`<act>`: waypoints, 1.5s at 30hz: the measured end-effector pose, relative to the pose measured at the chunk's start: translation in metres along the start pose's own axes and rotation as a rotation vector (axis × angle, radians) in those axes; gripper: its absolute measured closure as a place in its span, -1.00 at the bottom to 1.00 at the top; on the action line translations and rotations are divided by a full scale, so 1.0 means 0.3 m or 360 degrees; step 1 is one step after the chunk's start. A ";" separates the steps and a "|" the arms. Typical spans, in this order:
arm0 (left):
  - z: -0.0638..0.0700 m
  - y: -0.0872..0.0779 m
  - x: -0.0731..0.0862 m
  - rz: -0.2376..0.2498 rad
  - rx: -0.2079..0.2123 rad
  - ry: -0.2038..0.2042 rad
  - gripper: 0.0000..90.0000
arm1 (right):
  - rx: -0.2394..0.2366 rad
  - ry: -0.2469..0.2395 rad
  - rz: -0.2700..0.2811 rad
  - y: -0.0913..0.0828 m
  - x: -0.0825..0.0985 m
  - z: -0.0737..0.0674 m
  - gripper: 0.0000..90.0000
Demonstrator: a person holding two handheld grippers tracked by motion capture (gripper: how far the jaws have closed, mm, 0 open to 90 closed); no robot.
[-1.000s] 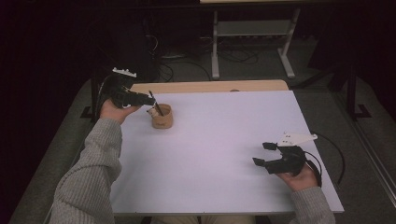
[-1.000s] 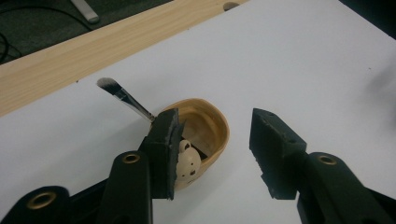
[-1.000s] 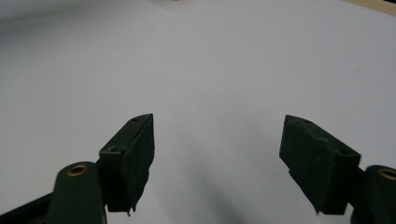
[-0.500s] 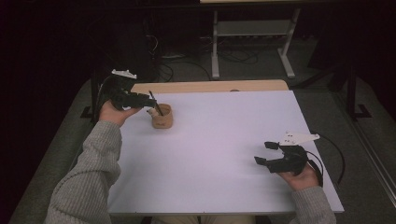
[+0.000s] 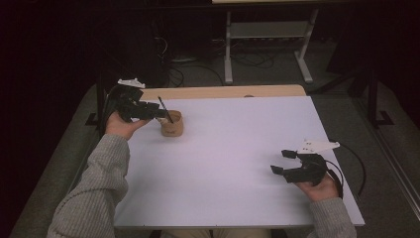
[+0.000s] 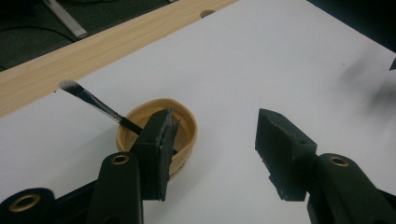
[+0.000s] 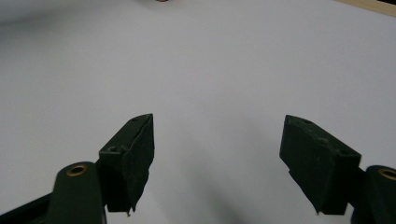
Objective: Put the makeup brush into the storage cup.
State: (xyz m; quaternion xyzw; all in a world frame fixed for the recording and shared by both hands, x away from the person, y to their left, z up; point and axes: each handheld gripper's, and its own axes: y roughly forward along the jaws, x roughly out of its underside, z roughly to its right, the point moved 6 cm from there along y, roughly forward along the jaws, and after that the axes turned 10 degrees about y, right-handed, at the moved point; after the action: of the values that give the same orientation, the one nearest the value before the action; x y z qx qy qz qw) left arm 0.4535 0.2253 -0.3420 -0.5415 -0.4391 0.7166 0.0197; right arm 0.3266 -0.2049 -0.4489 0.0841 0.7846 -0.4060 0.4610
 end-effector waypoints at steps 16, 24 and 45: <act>0.050 0.014 0.034 -0.0011 0.0006 0.0022 -0.04 | 0.0012 0.0004 0.0004 -0.009 0.003 0.000 -0.44; 0.078 0.017 0.053 0.0018 0.0019 0.0021 -0.09 | 0.0020 0.0012 0.0009 -0.011 0.003 0.005 -0.44; 0.146 0.032 0.090 0.0038 0.0045 0.0024 -0.29 | 0.0038 0.0011 0.0004 -0.011 0.010 0.012 -0.45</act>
State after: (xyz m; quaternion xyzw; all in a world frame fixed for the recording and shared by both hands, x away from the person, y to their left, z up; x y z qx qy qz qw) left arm 0.4118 0.2065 -0.3675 -0.5517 -0.4223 0.7189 0.0220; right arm 0.3257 -0.2103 -0.4504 0.0919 0.7812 -0.4143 0.4578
